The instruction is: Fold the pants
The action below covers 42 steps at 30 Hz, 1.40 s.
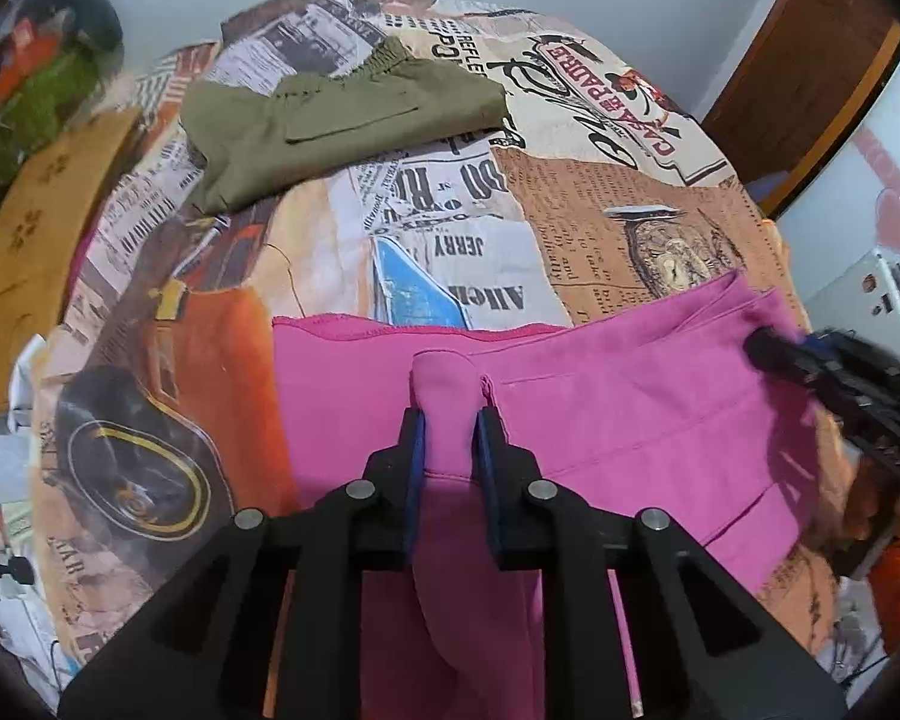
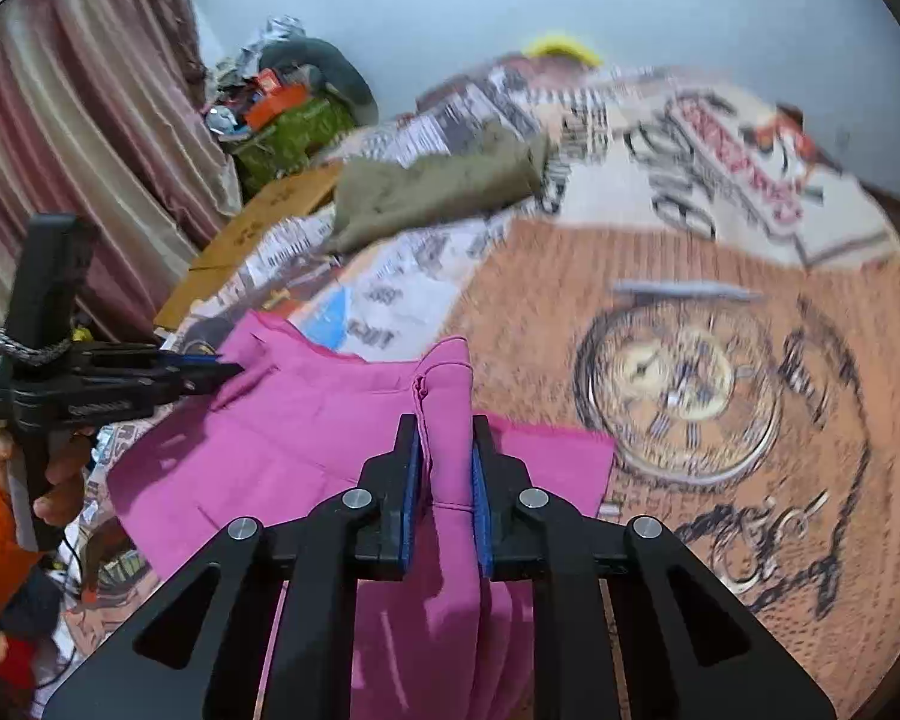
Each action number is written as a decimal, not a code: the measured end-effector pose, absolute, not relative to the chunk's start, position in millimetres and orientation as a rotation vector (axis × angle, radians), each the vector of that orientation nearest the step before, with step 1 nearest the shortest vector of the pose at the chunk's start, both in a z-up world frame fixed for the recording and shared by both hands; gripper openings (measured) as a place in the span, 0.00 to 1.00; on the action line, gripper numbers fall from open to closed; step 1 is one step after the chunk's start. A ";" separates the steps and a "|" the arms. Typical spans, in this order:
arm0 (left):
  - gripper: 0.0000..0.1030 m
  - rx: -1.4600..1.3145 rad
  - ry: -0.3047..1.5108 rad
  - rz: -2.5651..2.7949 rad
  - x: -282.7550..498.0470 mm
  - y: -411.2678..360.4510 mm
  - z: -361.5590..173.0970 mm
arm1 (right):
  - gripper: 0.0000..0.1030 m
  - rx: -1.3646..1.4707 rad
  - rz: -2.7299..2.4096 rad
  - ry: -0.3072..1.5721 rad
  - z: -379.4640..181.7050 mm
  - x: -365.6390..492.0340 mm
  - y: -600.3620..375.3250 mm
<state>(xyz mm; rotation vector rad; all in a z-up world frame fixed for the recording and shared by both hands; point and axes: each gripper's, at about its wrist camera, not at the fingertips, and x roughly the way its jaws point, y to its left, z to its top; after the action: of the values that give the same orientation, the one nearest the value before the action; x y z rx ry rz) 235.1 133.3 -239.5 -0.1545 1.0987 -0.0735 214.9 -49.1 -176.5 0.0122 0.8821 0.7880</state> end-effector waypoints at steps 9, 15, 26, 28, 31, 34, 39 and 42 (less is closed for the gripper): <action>0.13 -0.070 0.972 -0.078 227.3 119.7 -205.9 | 0.12 -0.015 0.751 0.890 -185.3 224.0 -48.6; 0.07 -0.071 1.019 -0.016 254.5 126.4 -226.2 | 0.12 -0.017 0.734 0.873 -181.0 223.3 -53.8; 0.04 -0.133 1.133 0.009 248.2 157.2 -254.8 | 0.18 -0.045 0.659 1.001 -211.9 245.1 -61.3; 0.05 -0.116 1.127 0.009 242.5 156.4 -247.1 | 0.24 -0.056 0.652 1.001 -208.0 244.0 -61.7; 0.07 -0.114 1.102 0.002 234.0 155.7 -233.0 | 0.33 -0.095 0.637 0.990 -200.6 237.8 -62.1; 0.12 -0.131 1.066 -0.023 224.7 155.0 -215.5 | 0.33 -0.116 0.638 0.963 -190.9 229.1 -64.4; 0.41 -0.154 1.034 -0.098 209.8 145.1 -198.0 | 0.33 -0.116 0.674 0.915 -168.7 209.5 -67.5; 0.53 -0.169 1.039 -0.125 202.4 139.0 -203.4 | 0.39 -0.126 0.708 0.897 -161.7 194.8 -64.2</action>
<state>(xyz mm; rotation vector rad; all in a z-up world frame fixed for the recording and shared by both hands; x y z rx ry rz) 202.4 139.0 -203.4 -0.1687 1.0394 -0.1253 194.8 -64.2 -161.7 -0.1256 0.8970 0.7085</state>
